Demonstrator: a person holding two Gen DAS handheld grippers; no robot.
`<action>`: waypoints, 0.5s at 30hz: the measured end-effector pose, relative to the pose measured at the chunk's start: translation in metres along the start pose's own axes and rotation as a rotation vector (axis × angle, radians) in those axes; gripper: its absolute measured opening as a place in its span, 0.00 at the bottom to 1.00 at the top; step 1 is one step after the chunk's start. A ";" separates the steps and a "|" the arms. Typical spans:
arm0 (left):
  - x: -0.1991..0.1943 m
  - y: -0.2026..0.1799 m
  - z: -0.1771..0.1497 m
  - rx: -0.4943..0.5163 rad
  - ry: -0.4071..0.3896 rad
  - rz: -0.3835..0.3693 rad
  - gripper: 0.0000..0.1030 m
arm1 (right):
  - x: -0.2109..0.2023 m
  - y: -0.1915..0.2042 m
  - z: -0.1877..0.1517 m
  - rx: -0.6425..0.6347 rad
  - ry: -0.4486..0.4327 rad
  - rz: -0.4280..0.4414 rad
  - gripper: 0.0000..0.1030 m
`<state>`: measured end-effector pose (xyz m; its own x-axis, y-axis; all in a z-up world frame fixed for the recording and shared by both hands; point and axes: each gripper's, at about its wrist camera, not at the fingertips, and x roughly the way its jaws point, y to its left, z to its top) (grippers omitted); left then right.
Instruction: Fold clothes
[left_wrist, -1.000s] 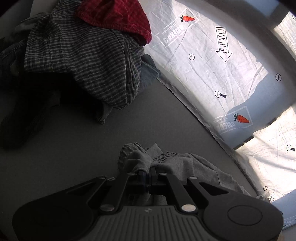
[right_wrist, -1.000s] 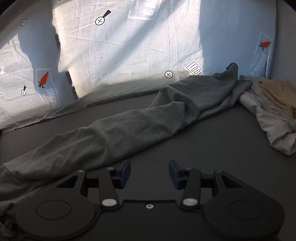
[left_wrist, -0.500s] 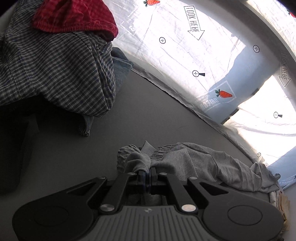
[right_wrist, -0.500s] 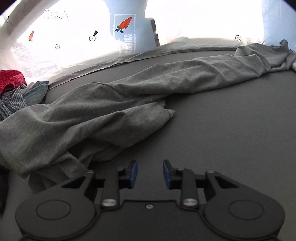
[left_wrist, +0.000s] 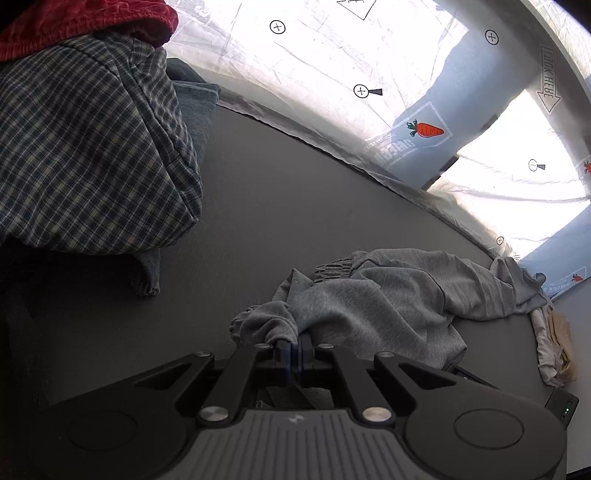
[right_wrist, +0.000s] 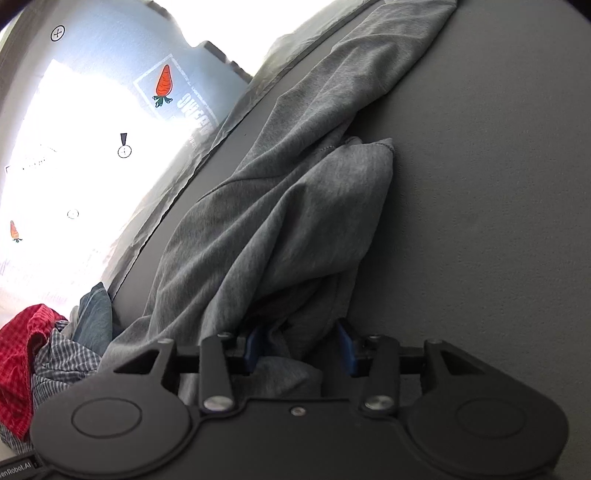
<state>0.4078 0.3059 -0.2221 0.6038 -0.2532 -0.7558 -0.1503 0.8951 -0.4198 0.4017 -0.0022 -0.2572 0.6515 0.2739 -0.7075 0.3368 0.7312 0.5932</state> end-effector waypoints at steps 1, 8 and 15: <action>0.003 0.002 0.002 -0.009 0.004 -0.003 0.03 | 0.001 0.005 -0.001 -0.037 -0.004 -0.015 0.42; 0.001 0.011 -0.003 -0.090 -0.020 0.003 0.03 | -0.012 0.013 0.008 -0.183 -0.037 -0.018 0.05; -0.013 0.008 -0.020 -0.205 -0.082 0.010 0.03 | -0.085 -0.017 0.047 -0.318 -0.228 -0.162 0.04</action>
<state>0.3826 0.3086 -0.2255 0.6621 -0.2061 -0.7205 -0.3076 0.8020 -0.5121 0.3727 -0.0677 -0.1888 0.7531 0.0208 -0.6576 0.2437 0.9196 0.3082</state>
